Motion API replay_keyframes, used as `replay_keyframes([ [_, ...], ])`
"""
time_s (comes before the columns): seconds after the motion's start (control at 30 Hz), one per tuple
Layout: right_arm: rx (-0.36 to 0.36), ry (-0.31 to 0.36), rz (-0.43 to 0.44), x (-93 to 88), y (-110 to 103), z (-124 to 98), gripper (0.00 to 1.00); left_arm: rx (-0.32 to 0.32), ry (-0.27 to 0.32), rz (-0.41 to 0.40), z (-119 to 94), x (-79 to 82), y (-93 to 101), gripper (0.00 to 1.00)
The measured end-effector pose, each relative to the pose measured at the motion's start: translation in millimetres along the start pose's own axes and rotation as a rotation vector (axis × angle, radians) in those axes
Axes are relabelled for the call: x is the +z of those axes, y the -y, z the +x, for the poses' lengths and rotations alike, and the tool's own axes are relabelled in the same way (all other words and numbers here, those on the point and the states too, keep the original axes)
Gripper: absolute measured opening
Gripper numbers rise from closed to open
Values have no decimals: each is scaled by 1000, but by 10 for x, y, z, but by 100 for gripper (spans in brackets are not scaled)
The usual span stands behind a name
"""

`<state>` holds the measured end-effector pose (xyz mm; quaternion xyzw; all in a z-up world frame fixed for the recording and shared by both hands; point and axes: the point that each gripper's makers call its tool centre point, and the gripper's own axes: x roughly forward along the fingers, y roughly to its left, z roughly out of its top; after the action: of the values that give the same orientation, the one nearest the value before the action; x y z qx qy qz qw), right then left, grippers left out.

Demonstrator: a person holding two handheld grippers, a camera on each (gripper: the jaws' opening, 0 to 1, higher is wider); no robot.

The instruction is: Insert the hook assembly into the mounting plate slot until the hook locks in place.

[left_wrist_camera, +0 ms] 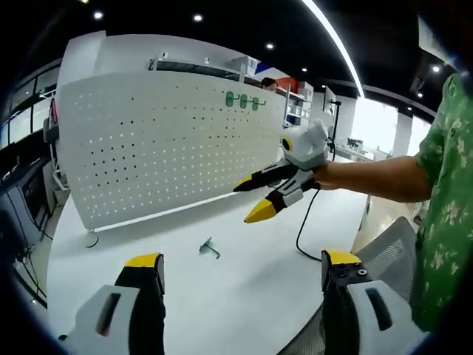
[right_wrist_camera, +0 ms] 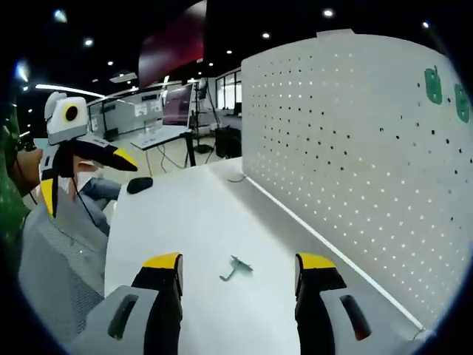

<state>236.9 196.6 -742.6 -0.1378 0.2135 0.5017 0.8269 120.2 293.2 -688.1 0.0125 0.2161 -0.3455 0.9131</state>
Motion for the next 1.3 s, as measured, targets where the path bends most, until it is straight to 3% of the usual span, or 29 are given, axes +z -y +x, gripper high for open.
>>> replay_keyframes([
  [0.2, 42, -59, -50, -111, -6, 196, 45, 22, 4, -14, -37, -19, -20, 90],
  [0.6, 110, -137, -113, -314, 15, 506, 32, 50, 2, -29, -62, -43, -39, 89],
  [0.77, 122, -166, -165, -390, 53, 606, 20, 54, -3, -33, -49, -50, -35, 89],
  [1.3, 149, -252, -274, -544, 86, 861, 9, 52, -16, -42, -13, -71, -55, 89],
])
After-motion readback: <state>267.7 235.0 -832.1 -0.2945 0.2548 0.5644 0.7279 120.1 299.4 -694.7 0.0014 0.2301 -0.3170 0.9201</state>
